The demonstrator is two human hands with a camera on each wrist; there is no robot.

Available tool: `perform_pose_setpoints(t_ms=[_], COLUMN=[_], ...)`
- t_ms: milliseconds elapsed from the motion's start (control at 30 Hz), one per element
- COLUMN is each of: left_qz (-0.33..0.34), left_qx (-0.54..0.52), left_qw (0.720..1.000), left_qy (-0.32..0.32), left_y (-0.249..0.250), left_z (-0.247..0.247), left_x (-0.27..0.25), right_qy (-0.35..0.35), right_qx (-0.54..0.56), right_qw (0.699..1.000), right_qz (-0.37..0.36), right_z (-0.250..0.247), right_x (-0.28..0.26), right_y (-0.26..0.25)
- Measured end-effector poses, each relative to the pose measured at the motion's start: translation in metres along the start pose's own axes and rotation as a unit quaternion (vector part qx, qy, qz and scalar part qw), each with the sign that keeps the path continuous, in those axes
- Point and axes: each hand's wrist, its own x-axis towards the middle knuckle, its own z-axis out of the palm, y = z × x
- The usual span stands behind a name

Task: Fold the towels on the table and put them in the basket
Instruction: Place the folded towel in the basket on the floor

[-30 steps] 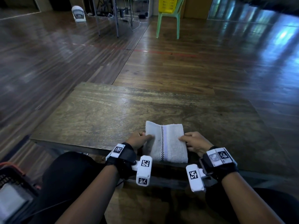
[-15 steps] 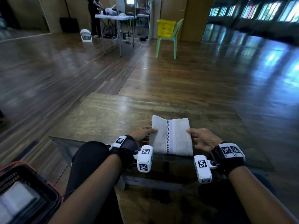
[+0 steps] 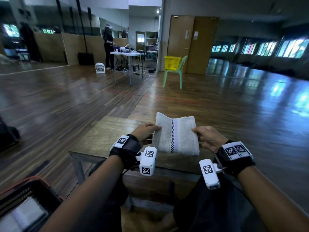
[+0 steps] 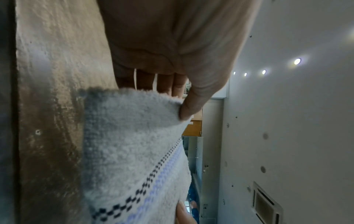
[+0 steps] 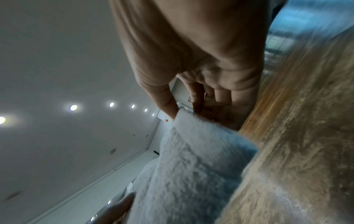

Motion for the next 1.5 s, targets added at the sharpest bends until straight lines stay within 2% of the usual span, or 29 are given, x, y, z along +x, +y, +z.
perform_pose_setpoints(t_ms=[333,667,867,1133,1500], left_qz=[0.011,0.009,0.015,0.004,0.018], left_qx=[0.006,0.009,0.010,-0.023,-0.062], left_qw=[0.997,0.973,0.948,0.896,0.840], left_qy=[0.077,0.231,0.317,0.444,0.539], left_y=[0.012,0.014,0.014,0.004,0.001], left_z=[-0.019,-0.086,-0.133,-0.192,-0.258], left_x=[-0.004,-0.030,-0.071,-0.158,-0.259], right_qy=[-0.053,-0.194,-0.262,-0.392,-0.506], right_qx=[-0.032,-0.042,-0.054,-0.094,-0.099], right_qw=[0.998,0.979,0.961,0.910,0.850], right_qz=[-0.022,-0.046,-0.070,-0.099,-0.110], right_z=[0.023,0.104,0.172,0.277,0.401], right_x=[0.025,0.057,0.057,0.023,-0.030], right_y=[-0.011,-0.031,-0.035,-0.039,-0.054])
